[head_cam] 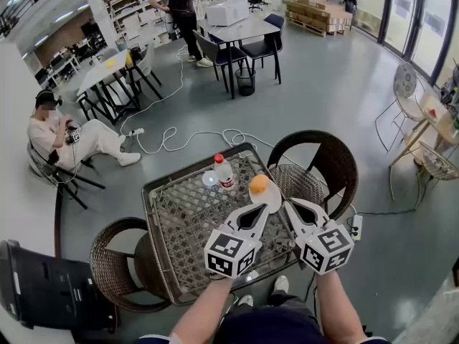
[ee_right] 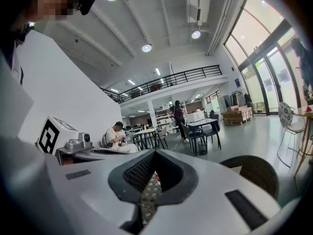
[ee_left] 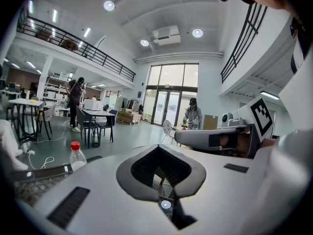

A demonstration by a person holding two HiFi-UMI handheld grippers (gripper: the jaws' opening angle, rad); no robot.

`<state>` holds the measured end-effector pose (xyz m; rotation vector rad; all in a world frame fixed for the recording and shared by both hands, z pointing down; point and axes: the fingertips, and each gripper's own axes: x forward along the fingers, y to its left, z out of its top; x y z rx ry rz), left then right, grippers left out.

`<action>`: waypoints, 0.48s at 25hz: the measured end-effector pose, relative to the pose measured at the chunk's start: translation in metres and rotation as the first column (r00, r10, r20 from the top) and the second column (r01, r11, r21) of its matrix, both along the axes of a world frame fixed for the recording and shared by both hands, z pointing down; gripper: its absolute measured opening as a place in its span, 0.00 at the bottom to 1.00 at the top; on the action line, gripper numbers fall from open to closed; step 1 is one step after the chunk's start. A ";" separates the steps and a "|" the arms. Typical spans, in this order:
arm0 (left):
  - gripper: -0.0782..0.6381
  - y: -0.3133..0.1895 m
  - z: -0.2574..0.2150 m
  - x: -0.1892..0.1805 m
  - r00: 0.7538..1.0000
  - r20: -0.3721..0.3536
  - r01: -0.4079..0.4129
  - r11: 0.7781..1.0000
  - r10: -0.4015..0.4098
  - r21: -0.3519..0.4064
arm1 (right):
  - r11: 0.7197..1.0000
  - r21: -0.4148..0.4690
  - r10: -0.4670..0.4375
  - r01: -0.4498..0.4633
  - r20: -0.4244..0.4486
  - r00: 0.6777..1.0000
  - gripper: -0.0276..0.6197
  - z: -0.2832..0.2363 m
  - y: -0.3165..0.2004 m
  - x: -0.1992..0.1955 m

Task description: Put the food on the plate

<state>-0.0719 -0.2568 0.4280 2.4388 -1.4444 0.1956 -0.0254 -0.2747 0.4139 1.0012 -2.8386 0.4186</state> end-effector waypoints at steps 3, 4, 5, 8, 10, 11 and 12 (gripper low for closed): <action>0.12 0.000 0.000 -0.002 1.000 0.001 0.003 1.000 -0.003 0.001 | 1.000 0.004 -0.010 0.009 0.001 1.000 0.05 -0.001 0.000 -0.003; 0.12 0.000 0.000 -0.003 1.000 0.002 0.003 1.000 -0.003 0.002 | 1.000 0.006 -0.012 0.012 0.001 1.000 0.05 -0.001 0.000 -0.004; 0.12 0.000 0.000 -0.003 1.000 0.002 0.004 1.000 -0.004 0.002 | 1.000 0.008 -0.014 0.014 0.002 1.000 0.05 -0.001 0.000 -0.005; 0.12 0.001 -0.001 -0.003 1.000 0.003 0.007 1.000 -0.007 0.002 | 1.000 0.013 -0.019 0.019 0.004 1.000 0.05 -0.004 0.002 -0.005; 0.12 0.002 -0.001 -0.003 1.000 0.004 0.011 1.000 -0.011 0.002 | 1.000 0.015 -0.020 0.020 0.007 1.000 0.05 -0.005 0.002 -0.005; 0.12 0.003 -0.001 -0.004 1.000 0.004 0.012 1.000 -0.012 0.001 | 1.000 0.016 -0.019 0.019 0.008 1.000 0.05 -0.005 0.002 -0.004; 0.12 0.003 0.000 -0.004 1.000 0.004 0.013 1.000 -0.013 0.001 | 1.000 0.017 -0.018 0.018 0.009 1.000 0.05 -0.005 0.003 -0.004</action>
